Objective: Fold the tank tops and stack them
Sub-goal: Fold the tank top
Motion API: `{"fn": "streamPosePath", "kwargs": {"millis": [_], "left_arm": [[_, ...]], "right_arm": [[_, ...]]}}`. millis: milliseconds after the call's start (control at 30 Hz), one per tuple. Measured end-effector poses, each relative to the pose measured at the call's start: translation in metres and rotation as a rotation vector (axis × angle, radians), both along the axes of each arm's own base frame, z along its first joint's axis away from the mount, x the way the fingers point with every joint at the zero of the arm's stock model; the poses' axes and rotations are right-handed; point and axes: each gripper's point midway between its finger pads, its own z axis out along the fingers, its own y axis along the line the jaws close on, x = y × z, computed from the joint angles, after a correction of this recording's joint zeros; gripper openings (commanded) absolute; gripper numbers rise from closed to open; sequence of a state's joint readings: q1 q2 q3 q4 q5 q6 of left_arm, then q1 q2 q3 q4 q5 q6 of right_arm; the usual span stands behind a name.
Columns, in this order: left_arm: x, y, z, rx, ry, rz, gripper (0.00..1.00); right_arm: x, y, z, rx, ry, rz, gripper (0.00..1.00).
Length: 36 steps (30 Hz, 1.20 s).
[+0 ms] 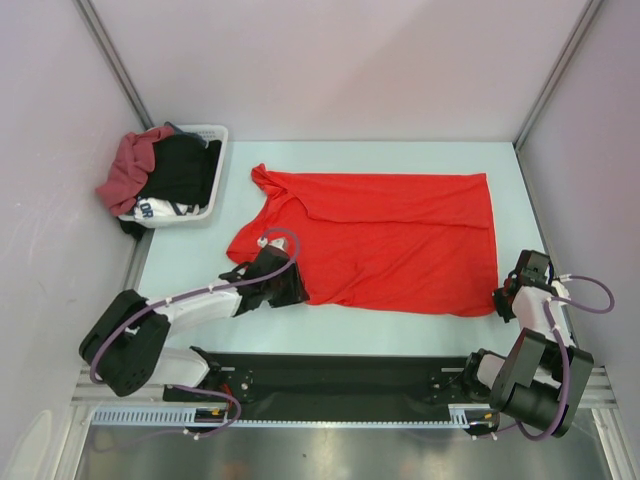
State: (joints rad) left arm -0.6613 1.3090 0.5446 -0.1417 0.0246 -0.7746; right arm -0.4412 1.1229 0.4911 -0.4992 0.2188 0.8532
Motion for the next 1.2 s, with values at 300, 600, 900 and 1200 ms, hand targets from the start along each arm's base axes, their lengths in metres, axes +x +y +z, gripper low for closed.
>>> {"fn": "streamPosePath", "kwargs": {"millis": [300,600,900,1200], "left_arm": [[0.001,-0.004,-0.008,0.011,0.007,0.000,0.00],[-0.003,0.003,0.009,0.014,-0.045,0.015,0.00],[0.019,0.002,0.029,0.061,-0.055,0.038,0.00],[0.078,0.008,0.061,0.028,-0.088,0.131,0.00]], "right_arm": [[0.000,-0.001,0.007,-0.019,-0.023,0.013,0.00],[0.001,-0.002,0.025,-0.066,-0.071,0.053,0.00],[0.027,-0.004,0.055,-0.077,-0.137,0.113,0.00],[0.082,-0.020,0.083,-0.071,-0.178,0.150,0.00]]}}
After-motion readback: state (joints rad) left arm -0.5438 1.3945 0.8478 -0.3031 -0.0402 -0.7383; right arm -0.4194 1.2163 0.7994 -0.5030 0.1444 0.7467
